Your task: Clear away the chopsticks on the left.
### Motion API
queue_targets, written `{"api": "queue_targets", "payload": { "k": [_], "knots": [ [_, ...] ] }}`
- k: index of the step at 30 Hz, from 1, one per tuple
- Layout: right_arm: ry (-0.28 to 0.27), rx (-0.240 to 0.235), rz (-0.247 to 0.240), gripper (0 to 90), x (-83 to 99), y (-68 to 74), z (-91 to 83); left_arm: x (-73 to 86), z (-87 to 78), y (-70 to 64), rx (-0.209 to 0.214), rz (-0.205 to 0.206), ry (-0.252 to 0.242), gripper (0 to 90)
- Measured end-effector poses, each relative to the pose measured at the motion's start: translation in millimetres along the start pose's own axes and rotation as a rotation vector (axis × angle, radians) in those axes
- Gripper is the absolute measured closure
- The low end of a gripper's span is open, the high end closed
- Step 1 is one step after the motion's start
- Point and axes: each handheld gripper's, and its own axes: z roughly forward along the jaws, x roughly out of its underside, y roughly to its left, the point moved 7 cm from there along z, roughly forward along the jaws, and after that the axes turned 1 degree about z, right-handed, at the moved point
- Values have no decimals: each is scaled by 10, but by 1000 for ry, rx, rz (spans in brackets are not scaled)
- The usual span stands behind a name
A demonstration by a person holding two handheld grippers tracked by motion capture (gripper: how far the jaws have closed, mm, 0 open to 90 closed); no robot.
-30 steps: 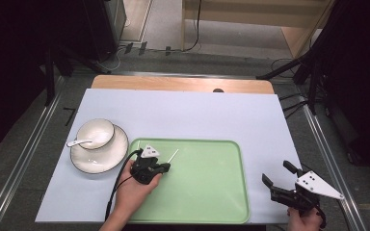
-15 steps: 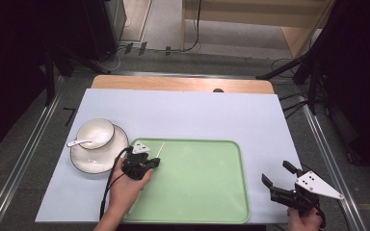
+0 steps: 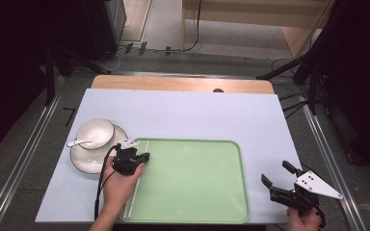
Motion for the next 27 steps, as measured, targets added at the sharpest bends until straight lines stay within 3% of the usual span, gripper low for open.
{"api": "queue_targets", "payload": {
  "k": [4, 9, 12, 14, 15, 16, 17, 19, 20, 21, 23, 24, 27],
  "knots": [
    [-1, 0, -1, 129, -1, 1, -1, -6, -4, 31, -17, -18, -7, 900],
    [-1, 0, -1, 129, -1, 1, -1, -6, -7, 31, -13, -14, -7, 897],
    [-2, -1, -4, 129, -2, -1, 0, 0, -19, 20, 0, 2, -5, 843],
    [-2, -1, -2, 129, -2, -4, -2, -17, -61, 3, 45, 8, -40, 751],
    [-2, -1, -2, 129, -3, -7, -4, -17, -61, 3, 45, 8, -40, 673],
    [-3, 0, 0, 130, -3, -11, -7, -47, -130, -17, 84, 17, -87, 588],
    [-3, 0, 0, 130, -3, -11, -7, -47, -130, -17, 84, 17, -87, 479],
    [-5, 0, 0, 129, -2, -21, -9, -75, -281, -52, 164, 20, -146, 255],
    [-5, 0, 0, 129, -2, -21, -9, -75, -281, -52, 164, 20, -146, 101],
    [-3, 0, 1, 129, -1, -25, -9, -69, -363, -71, 163, 54, -172, 1],
    [-3, -1, 2, 129, -1, -25, -7, -67, -400, -76, 167, 54, -178, 0],
    [-1, -4, 3, 129, -1, -22, -5, -64, -480, -80, 201, 49, -202, 0],
    [-1, -3, 1, 129, -1, -20, -4, -58, -538, -75, 213, 51, -225, 0]
  ]
}}
